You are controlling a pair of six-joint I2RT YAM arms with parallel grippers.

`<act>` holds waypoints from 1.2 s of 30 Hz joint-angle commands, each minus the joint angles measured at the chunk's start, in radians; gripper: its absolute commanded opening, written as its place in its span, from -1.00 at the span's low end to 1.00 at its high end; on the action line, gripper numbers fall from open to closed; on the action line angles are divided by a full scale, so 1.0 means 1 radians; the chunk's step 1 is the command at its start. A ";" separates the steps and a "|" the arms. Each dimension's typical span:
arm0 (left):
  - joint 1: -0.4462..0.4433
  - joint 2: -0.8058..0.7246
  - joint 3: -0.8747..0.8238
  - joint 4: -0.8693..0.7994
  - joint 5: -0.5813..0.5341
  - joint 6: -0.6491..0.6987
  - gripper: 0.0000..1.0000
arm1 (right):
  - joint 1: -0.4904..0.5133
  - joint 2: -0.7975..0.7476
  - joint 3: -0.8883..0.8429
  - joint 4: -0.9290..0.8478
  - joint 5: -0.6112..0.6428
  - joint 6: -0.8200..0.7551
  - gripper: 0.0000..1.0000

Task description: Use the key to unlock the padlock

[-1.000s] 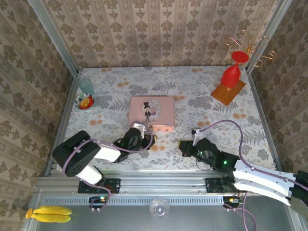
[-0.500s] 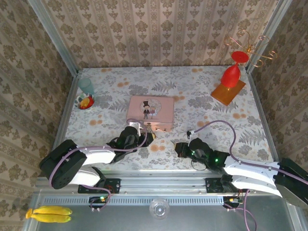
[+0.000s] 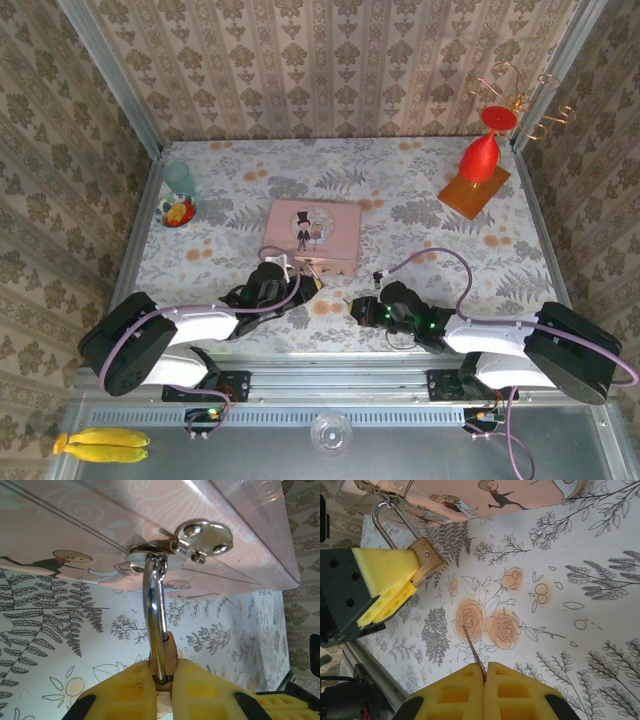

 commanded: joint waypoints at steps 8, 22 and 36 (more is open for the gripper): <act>-0.012 -0.017 -0.024 0.181 -0.007 -0.015 -1.00 | -0.068 0.094 0.065 0.101 -0.170 0.067 -1.00; -0.021 0.112 -0.054 0.426 0.031 -0.076 -1.00 | -0.117 0.193 0.093 0.162 -0.252 0.100 -1.00; -0.017 0.131 -0.041 0.448 0.057 -0.127 -1.00 | -0.180 0.255 0.096 0.254 -0.369 0.128 -1.00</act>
